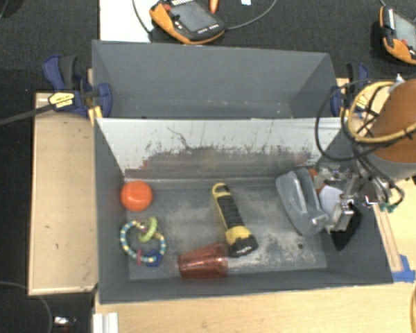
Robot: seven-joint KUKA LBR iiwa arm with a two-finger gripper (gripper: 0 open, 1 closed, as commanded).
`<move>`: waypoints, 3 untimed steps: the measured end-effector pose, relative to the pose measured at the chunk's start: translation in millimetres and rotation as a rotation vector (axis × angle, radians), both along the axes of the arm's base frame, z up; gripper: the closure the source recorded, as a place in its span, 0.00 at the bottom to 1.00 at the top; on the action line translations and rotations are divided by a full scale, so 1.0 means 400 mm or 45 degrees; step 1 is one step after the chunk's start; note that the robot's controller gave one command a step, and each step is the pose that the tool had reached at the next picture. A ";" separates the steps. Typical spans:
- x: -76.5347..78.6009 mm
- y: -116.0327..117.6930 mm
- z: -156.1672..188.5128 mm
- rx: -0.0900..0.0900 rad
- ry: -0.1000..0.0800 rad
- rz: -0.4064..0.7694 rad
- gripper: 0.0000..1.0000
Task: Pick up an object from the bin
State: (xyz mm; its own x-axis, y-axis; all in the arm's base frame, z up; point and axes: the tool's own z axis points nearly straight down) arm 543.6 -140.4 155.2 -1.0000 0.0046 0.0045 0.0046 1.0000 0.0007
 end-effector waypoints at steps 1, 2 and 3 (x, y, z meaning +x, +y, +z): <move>0.005 0.002 0.012 -0.002 -0.010 0.010 0.00; -0.119 0.062 -0.205 -0.005 -0.030 -0.096 0.00; -0.049 0.012 -0.085 0.010 -0.021 -0.976 0.00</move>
Offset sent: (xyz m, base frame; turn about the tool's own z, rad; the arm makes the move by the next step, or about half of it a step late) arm -0.0525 0.0255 -0.0852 0.0764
